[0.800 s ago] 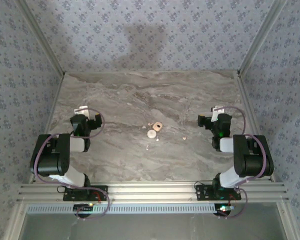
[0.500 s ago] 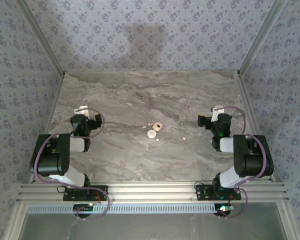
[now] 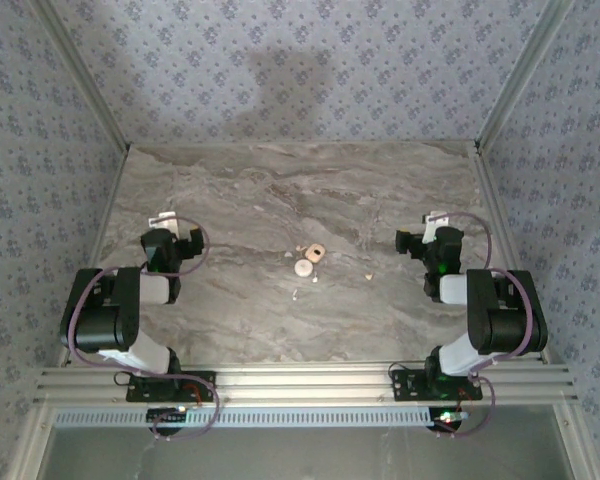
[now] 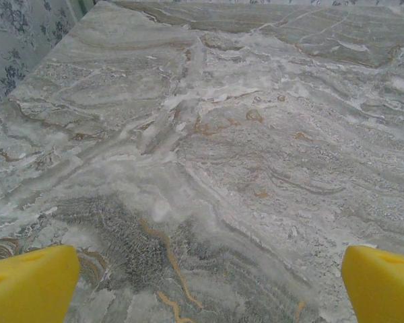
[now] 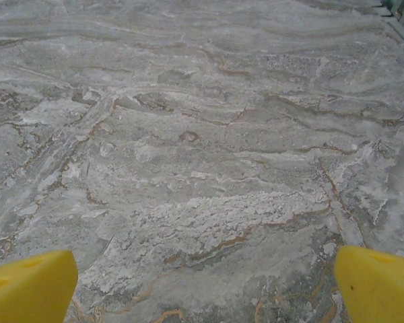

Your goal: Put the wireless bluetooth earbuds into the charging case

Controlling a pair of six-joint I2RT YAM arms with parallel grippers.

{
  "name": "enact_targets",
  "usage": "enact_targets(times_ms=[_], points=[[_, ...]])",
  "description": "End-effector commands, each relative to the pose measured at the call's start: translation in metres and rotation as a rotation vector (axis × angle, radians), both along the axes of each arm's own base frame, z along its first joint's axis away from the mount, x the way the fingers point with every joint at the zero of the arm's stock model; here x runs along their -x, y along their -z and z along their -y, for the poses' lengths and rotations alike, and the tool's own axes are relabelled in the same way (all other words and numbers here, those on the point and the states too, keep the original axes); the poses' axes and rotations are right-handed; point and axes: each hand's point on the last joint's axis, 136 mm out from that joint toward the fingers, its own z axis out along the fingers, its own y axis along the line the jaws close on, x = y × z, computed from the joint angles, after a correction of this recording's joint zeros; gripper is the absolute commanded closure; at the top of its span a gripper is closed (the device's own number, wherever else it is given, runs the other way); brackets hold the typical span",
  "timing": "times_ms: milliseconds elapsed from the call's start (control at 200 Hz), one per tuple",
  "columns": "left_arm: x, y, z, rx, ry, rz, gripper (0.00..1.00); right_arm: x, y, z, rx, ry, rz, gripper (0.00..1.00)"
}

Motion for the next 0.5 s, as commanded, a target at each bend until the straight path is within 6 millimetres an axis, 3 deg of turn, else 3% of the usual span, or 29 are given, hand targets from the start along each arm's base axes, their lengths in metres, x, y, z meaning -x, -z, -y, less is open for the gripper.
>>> enact_targets(times_ms=[0,205,380,495], points=[[-0.011,-0.025,0.006,-0.019,0.026,0.012,0.0,-0.01,-0.026,-0.002,0.005,-0.009,-0.005,0.0],[-0.003,-0.058,0.032,-0.004,0.077,-0.099,0.08,0.001,-0.063,-0.016,-0.047,-0.01,-0.159,0.0],[0.027,-0.083,0.072,0.081,0.143,-0.178,0.15,0.029,-0.079,-0.054,-0.068,-0.062,-0.398,0.0],[0.054,-0.087,0.094,0.148,0.168,-0.268,0.2,0.055,-0.081,-0.084,-0.05,-0.12,-0.524,0.0]])
